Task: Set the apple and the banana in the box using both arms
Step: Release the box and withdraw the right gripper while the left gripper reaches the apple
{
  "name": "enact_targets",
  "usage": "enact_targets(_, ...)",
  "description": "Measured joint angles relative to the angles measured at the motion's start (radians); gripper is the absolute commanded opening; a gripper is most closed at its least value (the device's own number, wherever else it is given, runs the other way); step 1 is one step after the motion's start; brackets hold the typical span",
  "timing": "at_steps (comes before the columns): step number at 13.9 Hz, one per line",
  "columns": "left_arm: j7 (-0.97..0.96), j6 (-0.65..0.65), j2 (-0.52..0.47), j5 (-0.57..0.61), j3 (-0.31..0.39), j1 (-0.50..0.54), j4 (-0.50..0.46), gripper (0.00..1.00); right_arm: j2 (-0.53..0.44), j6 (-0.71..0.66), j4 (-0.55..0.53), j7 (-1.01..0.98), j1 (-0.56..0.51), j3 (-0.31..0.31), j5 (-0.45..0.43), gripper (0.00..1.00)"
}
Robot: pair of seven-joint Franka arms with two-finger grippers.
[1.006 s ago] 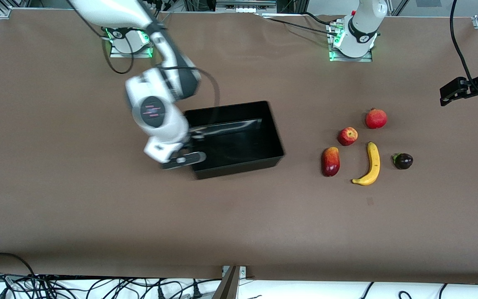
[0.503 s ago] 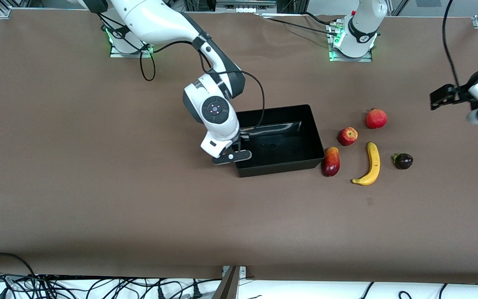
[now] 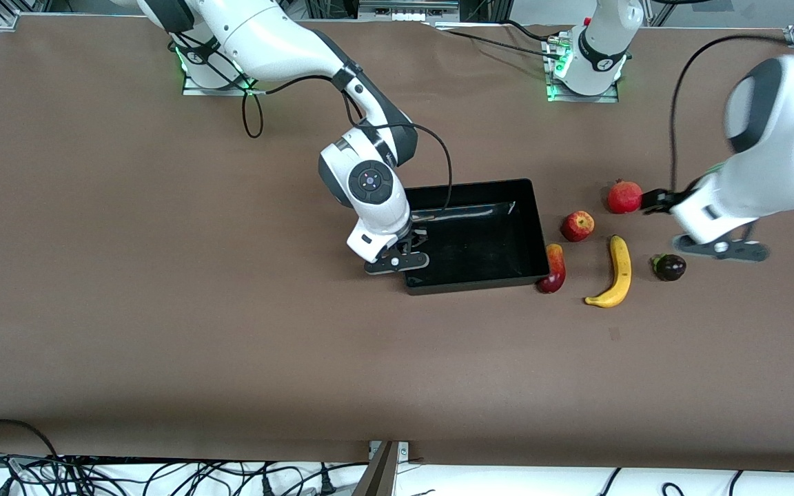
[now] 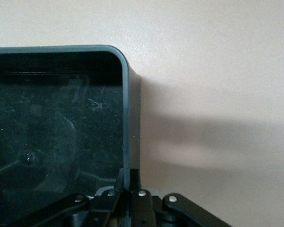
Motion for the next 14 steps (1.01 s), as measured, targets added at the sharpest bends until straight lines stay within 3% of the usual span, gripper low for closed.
enact_targets(1,-0.001,0.055,0.001,0.0,-0.013,-0.001,-0.044,1.0,0.002,0.002,0.002,0.0,0.0,0.0,0.001,0.7)
enact_targets(2,-0.001,0.114,0.003,0.0,-0.019,-0.004,-0.089,1.0,0.003,0.002,0.004,0.0,0.001,0.0,0.001,1.0)
enact_targets(6,-0.011,0.375,0.014,0.0,-0.022,-0.005,-0.299,1.0,-0.014,-0.038,0.035,0.0,0.001,-0.008,0.001,1.0)
enact_targets(9,-0.1,0.545,0.017,0.0,-0.048,-0.008,-0.439,1.0,-0.1,-0.147,0.06,-0.013,-0.022,-0.048,0.001,1.0)
enact_targets(11,-0.154,0.65,0.021,0.0,-0.064,-0.013,-0.52,1.0,-0.19,-0.259,0.06,-0.055,-0.084,-0.098,0.001,1.0)
enact_targets(14,-0.166,0.736,0.05,0.0,-0.064,-0.013,-0.57,1.0,-0.288,-0.404,0.054,-0.197,-0.221,-0.118,0.014,1.0)
